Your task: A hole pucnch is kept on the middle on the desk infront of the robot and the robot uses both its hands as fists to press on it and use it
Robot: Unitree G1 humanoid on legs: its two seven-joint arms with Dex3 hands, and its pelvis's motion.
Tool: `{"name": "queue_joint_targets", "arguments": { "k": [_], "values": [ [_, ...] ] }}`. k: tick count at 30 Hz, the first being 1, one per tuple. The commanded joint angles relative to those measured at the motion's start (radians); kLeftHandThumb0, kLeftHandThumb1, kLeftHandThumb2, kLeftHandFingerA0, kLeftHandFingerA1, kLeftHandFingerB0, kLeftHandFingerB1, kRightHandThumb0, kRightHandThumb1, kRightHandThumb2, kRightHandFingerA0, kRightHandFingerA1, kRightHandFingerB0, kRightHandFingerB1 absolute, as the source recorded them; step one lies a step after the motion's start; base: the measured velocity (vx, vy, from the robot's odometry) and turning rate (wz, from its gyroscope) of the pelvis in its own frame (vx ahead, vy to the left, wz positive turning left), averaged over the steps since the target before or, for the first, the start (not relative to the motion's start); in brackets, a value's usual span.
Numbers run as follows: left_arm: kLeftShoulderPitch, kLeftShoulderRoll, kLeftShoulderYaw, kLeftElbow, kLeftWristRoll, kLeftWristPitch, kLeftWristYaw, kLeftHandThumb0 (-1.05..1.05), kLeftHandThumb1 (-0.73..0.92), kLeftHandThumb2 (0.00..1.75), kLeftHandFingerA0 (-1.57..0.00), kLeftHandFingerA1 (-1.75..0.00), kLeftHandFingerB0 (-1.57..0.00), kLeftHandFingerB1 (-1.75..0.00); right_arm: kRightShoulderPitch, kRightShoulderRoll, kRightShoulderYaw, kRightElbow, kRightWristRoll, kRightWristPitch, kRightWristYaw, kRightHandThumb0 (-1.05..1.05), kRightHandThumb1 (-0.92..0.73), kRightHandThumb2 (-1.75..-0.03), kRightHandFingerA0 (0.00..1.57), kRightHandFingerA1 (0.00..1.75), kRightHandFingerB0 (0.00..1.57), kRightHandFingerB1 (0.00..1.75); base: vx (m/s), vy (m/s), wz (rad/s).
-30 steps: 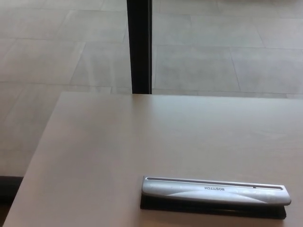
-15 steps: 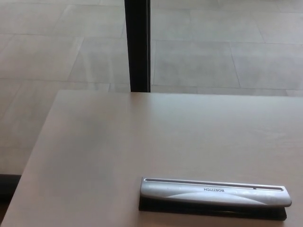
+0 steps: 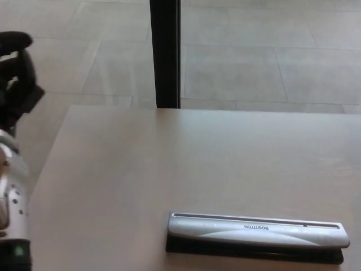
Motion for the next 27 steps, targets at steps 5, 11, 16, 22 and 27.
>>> {"name": "queue_joint_targets", "arguments": {
  "k": [5, 11, 16, 22, 27],
  "values": [
    [0.168, -0.29, -0.443, -0.355, -0.026, 0.281, 0.039, -0.28, 0.7, 0.97, -0.93, -1.75, -0.69, -1.41, 0.191, 0.231, 0.459, -0.379, 0.051, 0.131, 0.07, -0.25, -0.51, -1.27, 1.06, 1.75, 0.69, 1.63, 0.0, 0.0, 0.0],
    [0.27, -0.367, -0.521, -0.327, 0.01, 0.297, 0.078, -0.27, 0.69, 0.99, -0.91, -1.75, -0.66, -1.45, 0.303, 0.304, 0.53, -0.321, 0.033, 0.071, 0.1, -0.25, -0.58, -1.16, 1.11, 1.75, 0.79, 1.33, 0.0, 0.0, 0.0],
    [0.341, -0.399, -0.566, -0.339, 0.008, 0.307, 0.108, -0.31, 0.71, 0.97, -0.91, -1.75, -0.63, -1.47, 0.354, 0.319, 0.564, -0.298, -0.002, 0.014, 0.121, -0.28, -0.6, -1.09, 1.09, 1.75, 0.81, 1.31, 0.0, 0.0, 0.0],
    [0.421, -0.409, -0.63, -0.321, 0.004, 0.272, 0.173, -0.32, 0.69, 0.98, -0.94, -1.75, -0.68, -1.47, 0.435, 0.34, 0.606, -0.281, -0.075, -0.055, 0.11, -0.37, -0.57, -1.1, 1.13, 1.75, 0.85, 1.48, 0.0, 0.0, 0.0],
    [0.479, -0.389, -0.679, -0.305, 0.018, 0.229, 0.202, -0.34, 0.75, 0.91, -0.91, -1.75, -0.64, -1.49, 0.48, 0.355, 0.618, -0.242, -0.097, -0.108, 0.12, -0.41, -0.56, -1.09, 1.15, 1.75, 0.78, 1.58, 0.0, 0.0, 0.0]
  ]
}}
